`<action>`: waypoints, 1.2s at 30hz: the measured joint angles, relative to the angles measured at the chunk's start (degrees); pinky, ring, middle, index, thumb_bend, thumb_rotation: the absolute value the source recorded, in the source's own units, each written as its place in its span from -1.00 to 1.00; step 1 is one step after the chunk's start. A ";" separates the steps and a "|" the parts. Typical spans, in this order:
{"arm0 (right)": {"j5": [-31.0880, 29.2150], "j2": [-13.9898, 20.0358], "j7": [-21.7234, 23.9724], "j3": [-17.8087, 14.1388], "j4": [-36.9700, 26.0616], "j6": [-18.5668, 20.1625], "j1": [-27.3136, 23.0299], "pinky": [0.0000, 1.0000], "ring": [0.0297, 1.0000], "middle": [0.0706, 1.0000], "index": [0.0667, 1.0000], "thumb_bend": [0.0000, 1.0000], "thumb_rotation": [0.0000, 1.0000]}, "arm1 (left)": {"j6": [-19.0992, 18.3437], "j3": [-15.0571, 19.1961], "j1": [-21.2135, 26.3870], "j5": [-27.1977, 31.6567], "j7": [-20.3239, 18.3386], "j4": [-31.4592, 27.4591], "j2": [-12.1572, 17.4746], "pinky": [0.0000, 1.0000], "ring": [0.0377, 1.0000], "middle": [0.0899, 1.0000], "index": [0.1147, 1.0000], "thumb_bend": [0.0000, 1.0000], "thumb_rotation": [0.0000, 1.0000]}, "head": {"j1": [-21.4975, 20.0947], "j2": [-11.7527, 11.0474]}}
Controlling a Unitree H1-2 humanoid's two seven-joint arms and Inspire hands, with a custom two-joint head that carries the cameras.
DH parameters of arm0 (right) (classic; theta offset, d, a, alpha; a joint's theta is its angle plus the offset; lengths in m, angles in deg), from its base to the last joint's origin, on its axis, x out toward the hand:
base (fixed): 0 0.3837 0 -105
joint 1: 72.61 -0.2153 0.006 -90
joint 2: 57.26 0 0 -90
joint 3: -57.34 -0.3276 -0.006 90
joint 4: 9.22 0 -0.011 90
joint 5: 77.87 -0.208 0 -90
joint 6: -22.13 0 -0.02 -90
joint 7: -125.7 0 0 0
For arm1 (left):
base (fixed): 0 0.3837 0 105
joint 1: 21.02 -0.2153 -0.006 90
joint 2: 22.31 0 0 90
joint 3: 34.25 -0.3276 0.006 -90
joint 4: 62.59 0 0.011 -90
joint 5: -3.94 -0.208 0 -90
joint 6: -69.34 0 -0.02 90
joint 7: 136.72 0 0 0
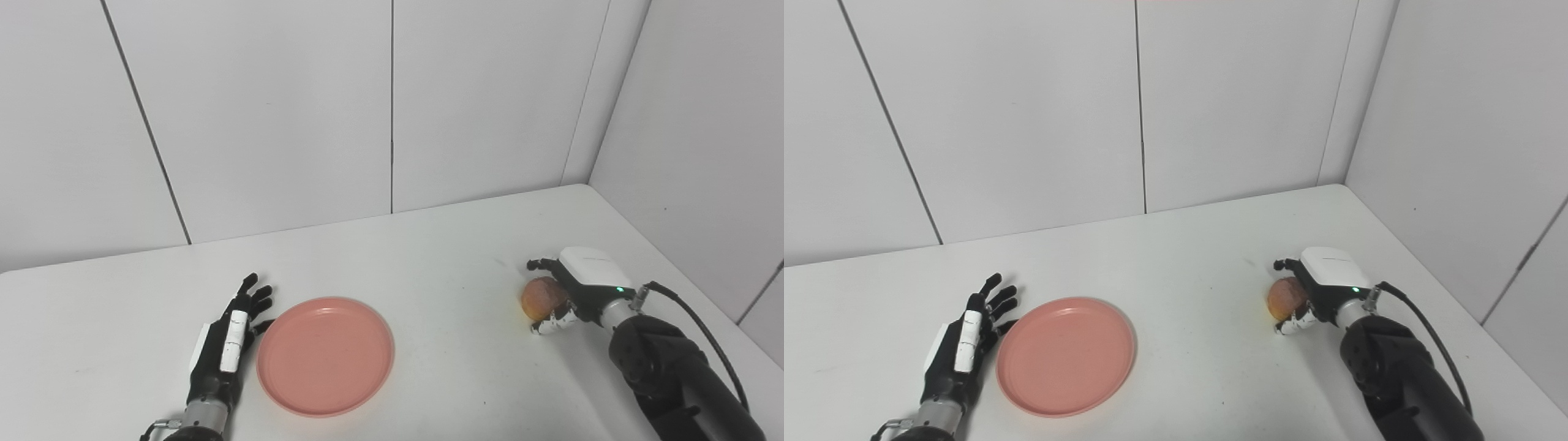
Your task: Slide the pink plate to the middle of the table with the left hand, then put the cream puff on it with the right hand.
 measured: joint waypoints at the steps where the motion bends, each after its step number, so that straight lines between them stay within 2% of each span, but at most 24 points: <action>1: 0.00 0.11 0.55 0.08 0.00 0.39 -0.19 0.13 0.46 0.55 0.44 0.86 -0.73 | -0.05 -0.01 0.00 0.00 0.00 -0.01 0.00 0.68 0.77 0.74 0.80 0.89 0.99 | 0.00 0.00; 6: -0.07 1.11 2.52 0.87 0.00 1.24 -0.81 0.15 0.47 0.55 0.40 0.88 -0.74 | -0.04 -0.06 0.00 0.00 -0.03 -0.01 0.00 0.65 0.76 0.74 0.80 0.90 1.00 | 0.09 0.09; 14: -0.02 1.99 3.27 1.96 0.00 1.50 -1.07 0.13 0.43 0.52 0.36 0.83 -0.69 | -0.05 -0.04 -0.05 0.01 -0.09 -0.05 0.01 0.67 0.76 0.74 0.81 0.94 0.99 | 0.18 0.26; 19: -0.02 2.20 3.23 2.25 0.00 1.49 -1.11 0.12 0.38 0.45 0.29 0.74 -0.79 | -0.04 -0.05 -0.06 0.01 -0.09 -0.04 0.01 0.67 0.76 0.74 0.80 0.94 0.99 | 0.18 0.44; 20: -0.04 2.19 3.16 2.26 0.00 1.49 -1.11 0.05 0.27 0.35 0.20 0.68 -0.92 | -0.04 -0.05 -0.06 0.01 -0.09 -0.04 0.01 0.67 0.76 0.74 0.80 0.93 0.99 | 0.26 0.53; 21: -0.08 2.16 2.89 2.25 0.02 1.50 -1.11 0.04 0.26 0.34 0.19 0.67 -0.93 | -0.04 -0.05 -0.06 0.01 -0.09 -0.05 0.01 0.67 0.76 0.74 0.80 0.92 0.99 | 0.26 0.53; 22: -0.22 2.04 2.53 2.21 0.06 1.50 -1.11 -0.13 0.06 0.08 0.07 0.37 -0.97 | -0.04 -0.05 -0.06 0.01 -0.09 -0.05 0.01 0.65 0.75 0.74 0.80 0.93 0.99 | 0.26 0.53; 23: -0.43 1.83 1.82 2.06 0.16 1.49 -1.10 -0.24 -0.09 -0.07 0.02 0.22 -0.98 | -0.04 -0.05 -0.06 0.01 -0.09 -0.06 0.01 0.65 0.75 0.74 0.80 0.94 0.98 | 0.26 0.61; 26: -1.22 1.31 -0.22 1.46 0.68 1.45 -1.07 -0.43 -0.31 -0.23 -0.03 0.07 -1.00 | -0.04 -0.06 -0.09 0.01 -0.10 -0.14 0.01 0.65 0.75 0.73 0.79 0.96 0.97 | 0.26 0.62; 28: -1.58 1.34 -0.98 1.48 0.98 1.42 -1.00 -0.48 -0.36 -0.25 -0.05 0.05 -1.00 | -0.04 -0.05 -0.12 0.01 -0.11 -0.18 0.02 0.65 0.75 0.73 0.79 0.97 0.96 | 0.26 0.62; 32: -1.91 1.37 -1.97 1.61 1.08 1.24 -0.76 -0.38 -0.23 -0.11 -0.05 0.03 -1.00 | -0.04 -0.05 -0.15 0.01 -0.11 -0.18 0.03 0.65 0.76 0.74 0.79 0.96 0.97 | 0.26 0.70; 36: -2.50 1.39 -2.96 1.61 1.08 1.16 -0.45 -0.37 -0.22 -0.11 -0.05 0.03 -1.00 | -0.06 -0.05 -0.17 0.01 -0.11 -0.24 0.03 0.66 0.75 0.73 0.79 0.97 0.97 | 0.26 0.79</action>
